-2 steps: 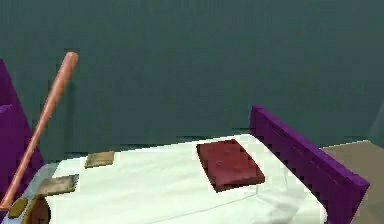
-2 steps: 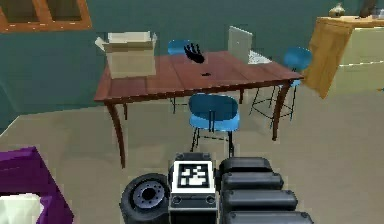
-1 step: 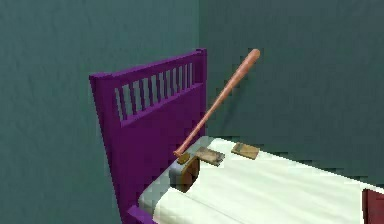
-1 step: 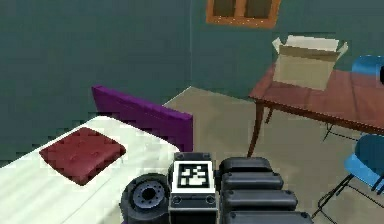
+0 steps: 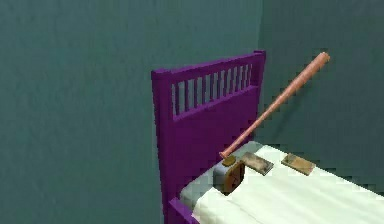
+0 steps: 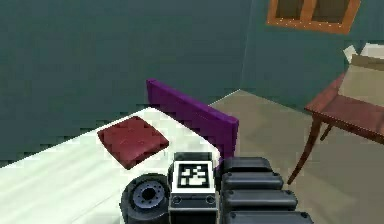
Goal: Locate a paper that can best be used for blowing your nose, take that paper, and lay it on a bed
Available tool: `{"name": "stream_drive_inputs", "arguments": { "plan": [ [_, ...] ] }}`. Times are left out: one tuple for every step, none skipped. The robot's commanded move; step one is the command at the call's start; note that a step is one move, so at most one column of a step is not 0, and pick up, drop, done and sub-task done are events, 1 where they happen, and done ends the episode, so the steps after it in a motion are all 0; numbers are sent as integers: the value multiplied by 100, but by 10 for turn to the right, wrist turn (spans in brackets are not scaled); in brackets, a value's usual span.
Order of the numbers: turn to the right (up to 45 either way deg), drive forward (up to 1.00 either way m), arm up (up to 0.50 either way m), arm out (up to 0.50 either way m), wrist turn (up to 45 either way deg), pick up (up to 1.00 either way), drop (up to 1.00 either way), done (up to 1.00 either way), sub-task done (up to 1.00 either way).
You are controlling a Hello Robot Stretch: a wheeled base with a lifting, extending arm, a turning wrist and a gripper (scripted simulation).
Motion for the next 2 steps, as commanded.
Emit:
{"name": "stream_drive_inputs", "arguments": {
  "plan": [
    [450, 0, 0, 0, 0, 0, 0, 0, 0],
    [450, 0, 0, 0, 0, 0, 0, 0, 0]
  ]
}}
